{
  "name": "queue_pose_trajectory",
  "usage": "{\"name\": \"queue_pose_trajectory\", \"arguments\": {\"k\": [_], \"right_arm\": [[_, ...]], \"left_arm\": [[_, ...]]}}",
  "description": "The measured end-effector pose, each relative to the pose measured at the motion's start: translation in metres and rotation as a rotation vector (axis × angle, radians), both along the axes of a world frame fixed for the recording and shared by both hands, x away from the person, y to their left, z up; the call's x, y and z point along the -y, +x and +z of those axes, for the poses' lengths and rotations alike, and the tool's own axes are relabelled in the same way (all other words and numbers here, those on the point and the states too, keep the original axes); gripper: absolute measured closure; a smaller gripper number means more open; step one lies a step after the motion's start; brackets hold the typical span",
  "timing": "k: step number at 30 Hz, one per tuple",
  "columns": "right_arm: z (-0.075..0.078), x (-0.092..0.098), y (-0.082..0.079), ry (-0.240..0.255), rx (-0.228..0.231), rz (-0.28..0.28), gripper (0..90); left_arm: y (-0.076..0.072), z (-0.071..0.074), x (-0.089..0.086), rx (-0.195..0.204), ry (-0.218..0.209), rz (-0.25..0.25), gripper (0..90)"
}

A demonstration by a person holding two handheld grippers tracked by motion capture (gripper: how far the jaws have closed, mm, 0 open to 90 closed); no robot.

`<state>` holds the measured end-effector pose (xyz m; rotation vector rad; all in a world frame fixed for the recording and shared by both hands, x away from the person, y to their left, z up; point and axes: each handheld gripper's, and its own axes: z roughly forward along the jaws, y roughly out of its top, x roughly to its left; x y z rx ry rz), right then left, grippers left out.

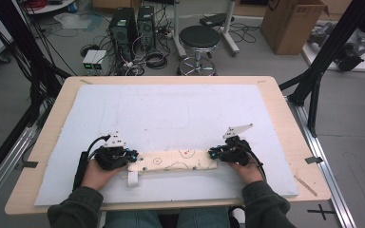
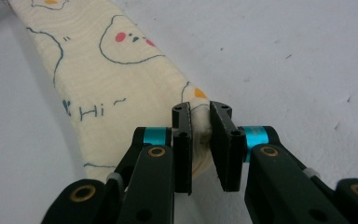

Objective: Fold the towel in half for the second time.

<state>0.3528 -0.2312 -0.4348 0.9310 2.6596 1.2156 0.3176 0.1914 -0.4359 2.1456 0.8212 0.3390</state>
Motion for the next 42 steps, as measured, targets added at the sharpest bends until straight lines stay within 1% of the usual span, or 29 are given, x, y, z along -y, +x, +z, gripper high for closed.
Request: {"name": "queue_pose_trajectory", "arguments": {"k": [1,4,5,7,8,9,12,14,15,16,17,18,21,22,24,25,26,27,28,29,32,33,35,36,38,39,40,42], "right_arm": [[0.001,0.000,0.000,0.000,0.006,0.004,79.6],[0.003,-0.002,0.001,-0.013,0.019,0.004,79.7],[0.003,-0.002,0.001,-0.011,0.018,0.006,79.7],[0.005,-0.003,0.002,-0.018,0.026,-0.003,79.7],[0.006,-0.003,0.003,-0.018,0.029,0.002,79.7],[0.007,-0.004,0.004,-0.019,0.028,-0.006,79.7],[0.011,-0.005,0.007,-0.021,0.035,-0.002,79.9],[0.015,-0.007,0.009,-0.016,0.042,-0.005,79.9],[0.016,-0.008,0.010,-0.018,0.046,-0.013,79.9],[0.017,-0.009,0.011,-0.019,0.051,-0.012,79.9],[0.018,-0.010,0.014,-0.022,0.057,-0.017,80.0],[0.018,-0.011,0.016,-0.024,0.053,-0.019,80.1],[0.020,-0.015,0.025,-0.028,0.048,-0.022,80.2],[0.020,-0.017,0.028,-0.033,0.049,-0.022,80.2],[0.022,-0.020,0.034,-0.034,0.050,-0.025,80.2],[0.022,-0.021,0.035,-0.034,0.041,-0.032,80.3],[0.022,-0.021,0.038,-0.038,0.047,-0.034,80.2],[0.022,-0.023,0.041,-0.038,0.045,-0.041,80.3],[0.022,-0.023,0.043,-0.043,0.045,-0.047,80.3],[0.022,-0.023,0.046,-0.048,0.049,-0.050,80.3],[0.023,-0.021,0.054,-0.033,0.039,-0.072,80.3],[0.023,-0.021,0.057,-0.033,0.041,-0.078,80.3],[0.023,-0.020,0.062,-0.023,0.044,-0.094,80.3],[0.022,-0.020,0.065,-0.025,0.039,-0.102,80.3],[0.021,-0.019,0.070,-0.021,0.040,-0.120,80.3],[0.020,-0.018,0.073,-0.014,0.037,-0.127,80.3],[0.019,-0.018,0.075,-0.014,0.034,-0.132,80.2],[0.017,-0.019,0.080,-0.019,0.041,-0.137,80.1]], "left_arm": [[0.000,0.001,0.000,0.008,0.002,-0.001,82.9],[-0.001,0.003,0.000,0.032,-0.010,0.027,82.9],[0.000,0.004,0.000,0.039,-0.004,0.028,82.9],[0.002,0.005,0.001,0.046,-0.003,0.040,82.9],[0.002,0.005,0.001,0.047,0.005,0.044,82.9],[0.003,0.005,0.001,0.046,0.003,0.045,82.9],[0.006,0.009,-0.001,0.053,0.002,0.057,82.9],[0.010,0.012,-0.003,0.061,-0.010,0.075,82.9],[0.012,0.012,-0.003,0.059,-0.026,0.086,83.0],[0.014,0.012,-0.004,0.057,-0.031,0.096,82.9],[0.016,0.011,-0.005,0.057,-0.029,0.103,83.0],[0.017,0.010,-0.006,0.053,-0.041,0.115,83.0],[0.023,0.008,-0.009,0.048,-0.048,0.137,83.0],[0.025,0.008,-0.009,0.051,-0.062,0.152,83.0],[0.028,0.007,-0.012,0.057,-0.069,0.180,83.0],[0.031,0.007,-0.012,0.051,-0.069,0.186,83.0],[0.034,0.008,-0.011,0.046,-0.048,0.180,83.0],[0.036,0.009,-0.009,0.055,-0.040,0.183,83.0],[0.038,0.011,-0.008,0.067,-0.042,0.186,83.0],[0.041,0.012,-0.008,0.068,-0.051,0.193,83.0],[0.051,0.015,-0.006,0.069,-0.037,0.206,83.0],[0.054,0.015,-0.005,0.078,-0.042,0.212,82.9],[0.060,0.016,-0.003,0.073,-0.039,0.218,83.0],[0.063,0.016,-0.002,0.075,-0.042,0.221,82.9],[0.068,0.014,-0.002,0.070,-0.050,0.235,82.8],[0.070,0.011,-0.001,0.065,-0.049,0.238,82.8],[0.072,0.009,-0.002,0.058,-0.047,0.240,82.7],[0.075,0.005,-0.001,0.057,-0.044,0.244,82.3]]}}
